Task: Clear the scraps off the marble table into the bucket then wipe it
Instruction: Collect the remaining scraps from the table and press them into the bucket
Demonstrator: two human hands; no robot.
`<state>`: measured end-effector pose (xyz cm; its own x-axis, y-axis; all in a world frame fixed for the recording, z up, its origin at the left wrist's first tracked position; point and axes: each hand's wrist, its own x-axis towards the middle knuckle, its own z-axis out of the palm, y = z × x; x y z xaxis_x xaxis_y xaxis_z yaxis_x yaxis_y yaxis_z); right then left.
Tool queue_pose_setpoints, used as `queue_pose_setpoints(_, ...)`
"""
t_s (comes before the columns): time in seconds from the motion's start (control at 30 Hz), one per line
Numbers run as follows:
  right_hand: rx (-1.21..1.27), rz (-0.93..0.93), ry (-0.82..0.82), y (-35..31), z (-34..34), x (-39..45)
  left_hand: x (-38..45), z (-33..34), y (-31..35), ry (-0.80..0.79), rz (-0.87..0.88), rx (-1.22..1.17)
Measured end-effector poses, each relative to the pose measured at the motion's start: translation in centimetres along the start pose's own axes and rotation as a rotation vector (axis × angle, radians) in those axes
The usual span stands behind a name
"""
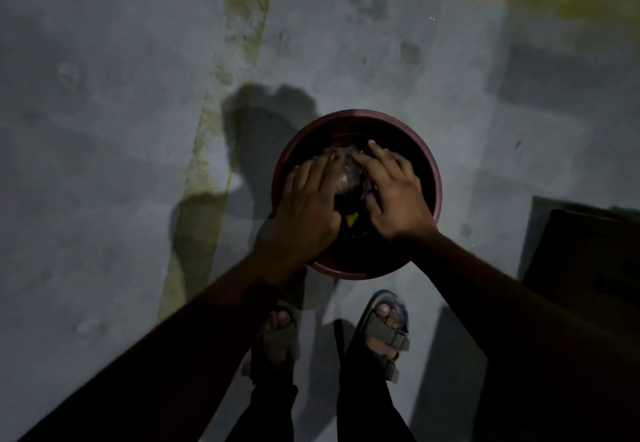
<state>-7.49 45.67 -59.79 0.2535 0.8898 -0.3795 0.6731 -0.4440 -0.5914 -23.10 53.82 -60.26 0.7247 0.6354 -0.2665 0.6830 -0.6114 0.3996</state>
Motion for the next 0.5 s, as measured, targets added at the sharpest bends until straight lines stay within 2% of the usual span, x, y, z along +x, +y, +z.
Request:
queue_pose_setpoints(0.13,-0.122,0.047,0.006,-0.5,0.2,-0.3,-0.2,0.1,0.2,0.055,0.033,0.110)
queue_pose_setpoints(0.3,-0.219,0.054,0.028,-1.7,0.3,-2.2,-1.1,-1.0,0.4,-0.028,0.053,0.210)
queue_pose_setpoints(0.5,-0.185,0.084,0.032,-7.6,-6.6,-7.0,-4.5,-10.3,4.4,-0.026,0.030,0.152)
